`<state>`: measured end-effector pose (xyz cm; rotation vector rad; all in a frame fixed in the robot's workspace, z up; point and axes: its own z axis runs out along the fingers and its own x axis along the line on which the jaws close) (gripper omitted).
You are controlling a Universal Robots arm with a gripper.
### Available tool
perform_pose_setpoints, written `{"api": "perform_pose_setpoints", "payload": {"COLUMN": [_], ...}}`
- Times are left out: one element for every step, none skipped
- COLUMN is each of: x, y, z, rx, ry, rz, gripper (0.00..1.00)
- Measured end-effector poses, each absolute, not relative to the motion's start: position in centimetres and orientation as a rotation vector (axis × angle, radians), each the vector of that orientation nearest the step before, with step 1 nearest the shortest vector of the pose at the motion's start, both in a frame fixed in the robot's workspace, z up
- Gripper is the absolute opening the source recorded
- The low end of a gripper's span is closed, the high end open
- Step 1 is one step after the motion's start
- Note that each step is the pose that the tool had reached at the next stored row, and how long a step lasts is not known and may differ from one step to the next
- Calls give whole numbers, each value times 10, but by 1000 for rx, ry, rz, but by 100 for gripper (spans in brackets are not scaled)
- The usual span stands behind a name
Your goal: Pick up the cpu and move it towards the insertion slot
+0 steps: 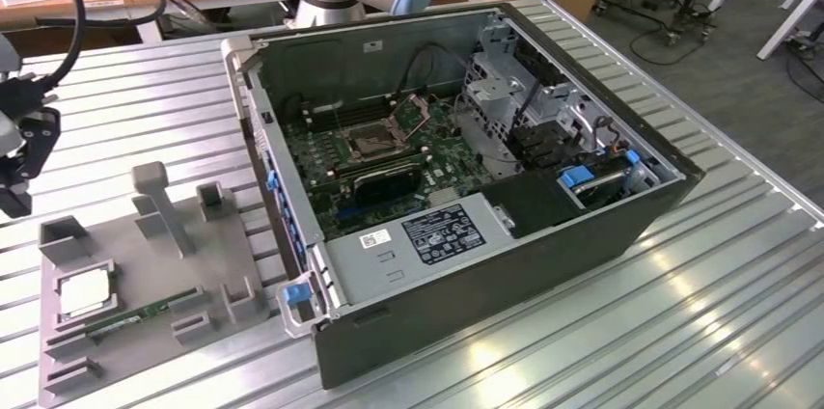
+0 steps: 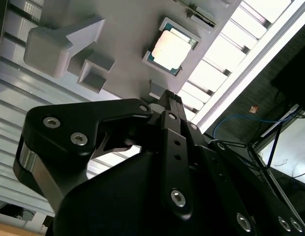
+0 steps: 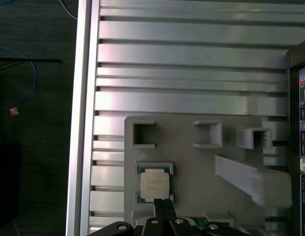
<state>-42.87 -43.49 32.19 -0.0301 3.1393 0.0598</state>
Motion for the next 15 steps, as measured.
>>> {"api": "perform_pose_setpoints", "payload": {"x": [-429,-429,-429,-429,-429,-429,-429,-429,-429,-429,-429,-429,-429,-429,-429], "y": [-435,-435,-435,-435,-435,-435,-435,-435,-435,-435,-435,-435,-435,-435,-435], "z": [321,321,321,321,321,321,321,320,320,319,319,318,317,316,316], "rx": [-30,-30,-30,-30,-30,-30,-30,-30,-30,-30,-30,-30,-30,-30,-30], "ry": [3139,3139,3140,3139,3139,3139,3139,3139,3139,3139,3139,3139,3139,3139,3139], "rz": [60,60,60,60,60,60,60,60,60,60,60,60,60,60,60], "gripper": [11,11,11,11,11,11,11,11,11,11,11,11,11,11,11]}}
